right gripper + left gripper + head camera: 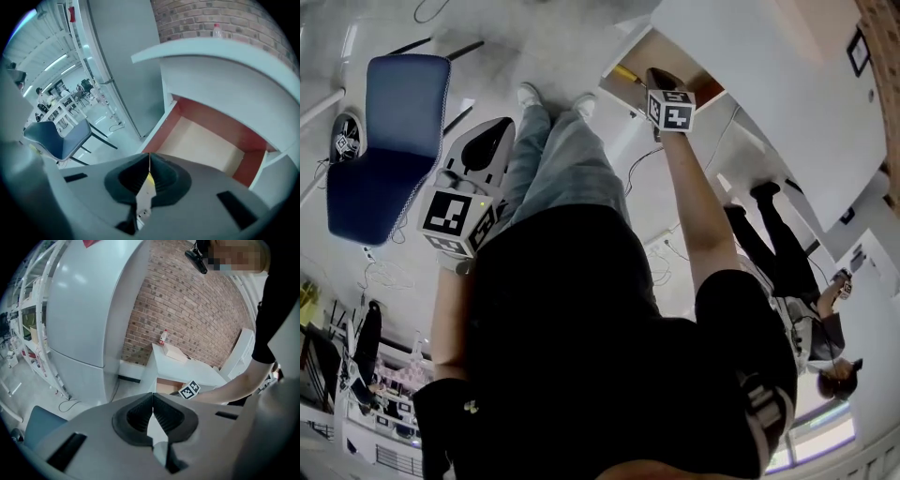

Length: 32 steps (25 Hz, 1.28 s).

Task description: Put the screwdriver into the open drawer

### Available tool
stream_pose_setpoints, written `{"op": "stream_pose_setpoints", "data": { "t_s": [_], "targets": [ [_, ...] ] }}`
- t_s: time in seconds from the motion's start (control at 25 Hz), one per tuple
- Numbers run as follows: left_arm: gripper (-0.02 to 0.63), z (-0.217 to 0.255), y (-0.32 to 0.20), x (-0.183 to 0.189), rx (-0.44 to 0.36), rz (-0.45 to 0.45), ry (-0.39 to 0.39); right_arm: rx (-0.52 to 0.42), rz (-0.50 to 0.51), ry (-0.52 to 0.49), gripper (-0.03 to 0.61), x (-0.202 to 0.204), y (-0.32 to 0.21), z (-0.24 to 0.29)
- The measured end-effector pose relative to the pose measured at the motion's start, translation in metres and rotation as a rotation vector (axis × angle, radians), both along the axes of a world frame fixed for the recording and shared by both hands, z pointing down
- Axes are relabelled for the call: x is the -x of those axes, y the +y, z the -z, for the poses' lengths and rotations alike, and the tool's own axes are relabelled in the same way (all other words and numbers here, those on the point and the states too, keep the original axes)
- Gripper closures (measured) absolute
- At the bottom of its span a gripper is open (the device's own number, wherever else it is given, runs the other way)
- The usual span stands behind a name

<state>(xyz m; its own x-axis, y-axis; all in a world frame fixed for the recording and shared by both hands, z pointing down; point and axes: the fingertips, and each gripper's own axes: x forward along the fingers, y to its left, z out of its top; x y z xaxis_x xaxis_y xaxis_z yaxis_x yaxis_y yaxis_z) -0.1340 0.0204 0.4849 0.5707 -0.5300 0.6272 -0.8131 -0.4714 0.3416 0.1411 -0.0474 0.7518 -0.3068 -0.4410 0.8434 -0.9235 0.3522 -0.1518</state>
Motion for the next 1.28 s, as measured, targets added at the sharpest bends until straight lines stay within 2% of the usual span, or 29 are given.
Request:
{"op": "stream_pose_setpoints", "data": {
  "t_s": [0.52, 0.96, 1.28],
  "targets": [
    [0.609, 0.05, -0.019, -0.035, -0.118, -0.054, 0.04, -0.218, -0.032, -0.111, 0.568, 0.004, 0.003, 0.156],
    [0.609, 0.095, -0.046, -0.067, -0.218, -0.162, 0.113, -0.396, -0.067, -0.159, 0.568, 0.013, 0.02, 0.286],
    [0.609, 0.143, -0.067, -0.085, -0.299, -0.278, 0.172, -0.541, -0.116, -0.17, 0.568, 0.022, 0.025, 0.374]
  ]
}}
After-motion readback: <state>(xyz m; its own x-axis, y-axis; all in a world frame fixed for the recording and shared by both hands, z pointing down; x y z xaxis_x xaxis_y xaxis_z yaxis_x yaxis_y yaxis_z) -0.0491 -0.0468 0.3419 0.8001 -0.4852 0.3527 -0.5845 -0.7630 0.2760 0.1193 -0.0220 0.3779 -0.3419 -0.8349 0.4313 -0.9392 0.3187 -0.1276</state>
